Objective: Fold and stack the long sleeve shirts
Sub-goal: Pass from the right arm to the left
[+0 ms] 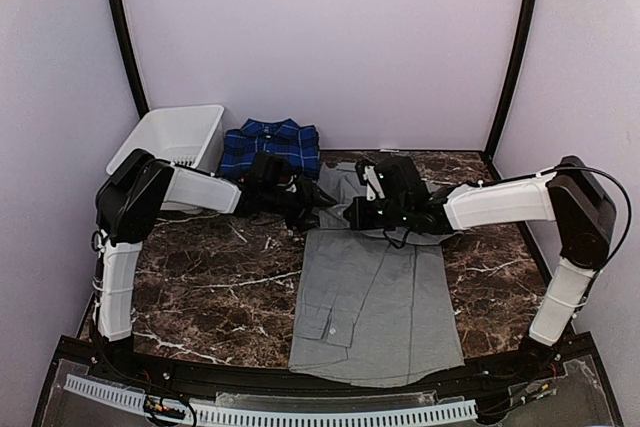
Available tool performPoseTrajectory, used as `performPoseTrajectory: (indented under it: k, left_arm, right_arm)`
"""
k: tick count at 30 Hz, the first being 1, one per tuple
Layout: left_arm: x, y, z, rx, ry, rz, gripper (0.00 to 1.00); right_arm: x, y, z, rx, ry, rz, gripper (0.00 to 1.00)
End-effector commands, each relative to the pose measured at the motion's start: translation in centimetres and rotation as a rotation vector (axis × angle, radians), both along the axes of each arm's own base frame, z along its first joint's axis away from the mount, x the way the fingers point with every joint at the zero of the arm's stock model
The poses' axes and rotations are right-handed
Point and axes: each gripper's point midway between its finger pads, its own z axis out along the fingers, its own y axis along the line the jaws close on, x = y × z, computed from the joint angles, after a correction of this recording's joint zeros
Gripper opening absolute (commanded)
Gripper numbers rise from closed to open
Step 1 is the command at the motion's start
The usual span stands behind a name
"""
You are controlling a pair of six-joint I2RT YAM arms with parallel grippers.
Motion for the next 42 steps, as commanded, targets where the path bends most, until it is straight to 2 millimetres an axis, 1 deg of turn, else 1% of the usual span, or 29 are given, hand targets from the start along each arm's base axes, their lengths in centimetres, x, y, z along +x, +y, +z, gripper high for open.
performPoseTrajectory:
  k: [1,7,9,11,15,17,18,19,21,23,26,29,30,33,36,37,39,40,41,42]
  left_arm:
    - [0.0,-1.1,1.7,-0.046,-0.019,-0.028,0.62]
    - [-0.6,-1.7,1.8,-0.062,-0.007,-0.048,0.54]
    - [-0.8,-1.8,1.7,-0.067,-0.001,-0.055,0.5]
    - [-1.2,-2.1,1.7,-0.07,0.001,-0.066,0.43]
    - [-1.7,-2.3,1.2,-0.06,0.01,-0.082,0.32]
    - [-1.9,-2.3,1.0,-0.054,0.011,-0.091,0.26]
    - [-2.1,-2.3,0.8,-0.053,0.014,-0.094,0.2]
    - [-2.2,-2.2,0.7,-0.05,0.015,-0.096,0.17]
    - [-2.3,-2.2,0.6,-0.047,0.014,-0.103,0.06]
    - [-2.4,-2.2,0.7,-0.045,0.01,-0.11,0.01]
    - [-2.2,-2.3,1.4,-0.044,-0.01,-0.121,0.0]
    - [-1.8,-2.5,2.8,-0.04,-0.064,-0.133,0.0]
    - [-1.7,-2.4,3.3,-0.039,-0.074,-0.133,0.0]
    - [-1.1,-2.6,5.5,-0.043,-0.142,-0.147,0.0]
    - [-1.0,-2.5,8.0,-0.047,-0.199,-0.155,0.0]
    - [-0.8,-2.5,8.7,-0.047,-0.227,-0.155,0.0]
    - [-0.7,-2.3,11.5,-0.057,-0.296,-0.154,0.0]
    - [-0.7,-2.2,12.1,-0.056,-0.313,-0.152,0.0]
    - [-0.7,-2.0,13.5,-0.058,-0.352,-0.154,0.0]
    - [-0.6,-1.8,14.2,-0.053,-0.384,-0.155,0.0]
  right_arm:
    - [-0.2,1.0,0.0,-0.007,-0.014,0.03,0.0]
    - [-0.3,1.3,-1.3,-0.039,-0.003,0.041,0.0]
    - [-0.5,1.4,-1.6,-0.047,0.002,0.047,0.0]
    - [-0.5,1.5,-1.9,-0.052,0.006,0.049,0.0]
    - [-0.6,1.5,-1.9,-0.053,0.004,0.048,0.02]
    - [-0.7,1.4,-1.9,-0.053,0.005,0.048,0.06]
    - [-0.7,1.4,-1.8,-0.053,0.006,0.047,0.09]
    - [-0.8,1.3,-1.8,-0.053,0.007,0.047,0.13]
    - [-0.8,1.1,-1.5,-0.05,0.007,0.041,0.2]
    - [-0.9,0.7,-1.2,-0.048,0.007,0.028,0.28]
    - [-0.9,-0.2,-0.5,-0.056,-0.003,-0.011,0.37]
    - [-0.7,-1.8,0.6,-0.069,-0.011,-0.074,0.45]
    - [-0.7,-2.5,0.5,-0.08,-0.004,-0.095,0.46]
    - [-0.4,-5.6,1.3,-0.085,0.013,-0.201,0.49]
    - [-0.5,-9.1,1.4,-0.07,0.034,-0.307,0.52]
    - [-0.5,-10.3,1.4,-0.064,0.043,-0.347,0.52]
    - [-0.6,-13.0,1.0,-0.06,0.069,-0.427,0.53]
    - [-0.7,-14.1,0.7,-0.059,0.081,-0.462,0.54]
    - [-0.9,-15.2,0.4,-0.054,0.093,-0.496,0.55]
    - [-1.1,-16.2,0.2,-0.046,0.103,-0.523,0.56]
